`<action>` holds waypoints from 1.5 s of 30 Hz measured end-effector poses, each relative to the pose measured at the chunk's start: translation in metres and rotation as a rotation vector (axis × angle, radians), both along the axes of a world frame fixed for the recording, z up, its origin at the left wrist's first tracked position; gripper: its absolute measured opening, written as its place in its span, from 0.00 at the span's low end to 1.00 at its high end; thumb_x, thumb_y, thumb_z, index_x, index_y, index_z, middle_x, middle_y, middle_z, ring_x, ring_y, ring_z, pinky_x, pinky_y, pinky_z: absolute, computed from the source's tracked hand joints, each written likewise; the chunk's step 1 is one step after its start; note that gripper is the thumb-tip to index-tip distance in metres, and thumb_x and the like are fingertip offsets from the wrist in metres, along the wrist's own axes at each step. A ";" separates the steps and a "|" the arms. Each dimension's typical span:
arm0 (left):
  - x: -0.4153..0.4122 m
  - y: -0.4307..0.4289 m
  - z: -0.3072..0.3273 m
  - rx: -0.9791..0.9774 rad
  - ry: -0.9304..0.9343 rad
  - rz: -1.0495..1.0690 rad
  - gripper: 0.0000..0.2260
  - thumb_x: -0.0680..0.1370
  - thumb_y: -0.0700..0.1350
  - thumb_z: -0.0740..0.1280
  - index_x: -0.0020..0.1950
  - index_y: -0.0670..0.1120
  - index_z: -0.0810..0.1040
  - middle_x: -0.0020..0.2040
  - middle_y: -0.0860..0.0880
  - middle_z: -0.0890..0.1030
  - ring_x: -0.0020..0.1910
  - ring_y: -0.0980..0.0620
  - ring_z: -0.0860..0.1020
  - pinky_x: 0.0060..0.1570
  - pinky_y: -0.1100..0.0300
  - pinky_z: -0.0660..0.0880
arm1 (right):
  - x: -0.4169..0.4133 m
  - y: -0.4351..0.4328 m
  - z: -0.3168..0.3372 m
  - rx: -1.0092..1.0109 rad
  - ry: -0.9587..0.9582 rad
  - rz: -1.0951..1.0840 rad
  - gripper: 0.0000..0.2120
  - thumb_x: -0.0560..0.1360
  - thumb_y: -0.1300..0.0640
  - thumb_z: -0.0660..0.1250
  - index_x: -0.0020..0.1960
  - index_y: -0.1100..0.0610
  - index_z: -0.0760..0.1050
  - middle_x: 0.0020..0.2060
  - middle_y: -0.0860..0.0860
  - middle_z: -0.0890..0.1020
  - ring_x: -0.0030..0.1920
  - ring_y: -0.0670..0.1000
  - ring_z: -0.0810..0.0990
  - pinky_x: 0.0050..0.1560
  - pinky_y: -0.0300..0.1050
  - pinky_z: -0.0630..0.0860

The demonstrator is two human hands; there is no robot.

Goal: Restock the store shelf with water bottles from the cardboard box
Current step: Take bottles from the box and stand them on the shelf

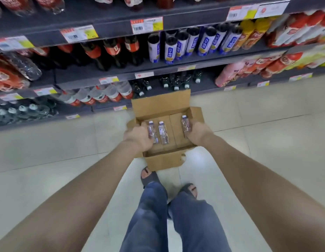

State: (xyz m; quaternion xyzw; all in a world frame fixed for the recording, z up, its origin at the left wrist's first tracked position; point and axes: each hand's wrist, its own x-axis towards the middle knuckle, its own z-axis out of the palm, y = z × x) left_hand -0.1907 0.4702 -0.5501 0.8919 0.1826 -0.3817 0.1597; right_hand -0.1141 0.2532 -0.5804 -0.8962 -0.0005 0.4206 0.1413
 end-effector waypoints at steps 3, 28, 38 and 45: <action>0.016 -0.006 -0.039 -0.019 0.020 0.066 0.25 0.80 0.57 0.65 0.73 0.46 0.68 0.68 0.41 0.75 0.66 0.38 0.76 0.61 0.50 0.73 | 0.021 -0.004 -0.044 -0.011 0.037 0.009 0.24 0.77 0.49 0.63 0.72 0.53 0.68 0.57 0.59 0.82 0.55 0.62 0.81 0.55 0.52 0.79; 0.054 -0.064 -0.452 0.008 0.155 0.196 0.24 0.83 0.55 0.61 0.77 0.47 0.65 0.69 0.42 0.75 0.65 0.39 0.77 0.61 0.42 0.77 | 0.083 -0.032 -0.450 -0.053 0.096 -0.120 0.30 0.80 0.56 0.60 0.80 0.53 0.55 0.62 0.59 0.77 0.58 0.63 0.79 0.55 0.53 0.78; 0.087 -0.074 -0.521 0.020 0.124 0.274 0.27 0.84 0.53 0.63 0.77 0.43 0.58 0.67 0.38 0.74 0.55 0.39 0.82 0.52 0.44 0.82 | 0.102 -0.002 -0.501 -0.276 0.027 -0.027 0.40 0.82 0.53 0.63 0.81 0.65 0.42 0.75 0.65 0.59 0.72 0.65 0.66 0.71 0.55 0.67; 0.093 -0.073 -0.549 -0.012 0.113 0.390 0.31 0.85 0.48 0.64 0.81 0.40 0.51 0.78 0.35 0.63 0.68 0.36 0.76 0.62 0.41 0.78 | 0.110 -0.010 -0.524 -0.177 0.073 -0.007 0.29 0.79 0.43 0.67 0.70 0.63 0.70 0.65 0.60 0.74 0.59 0.59 0.77 0.59 0.50 0.75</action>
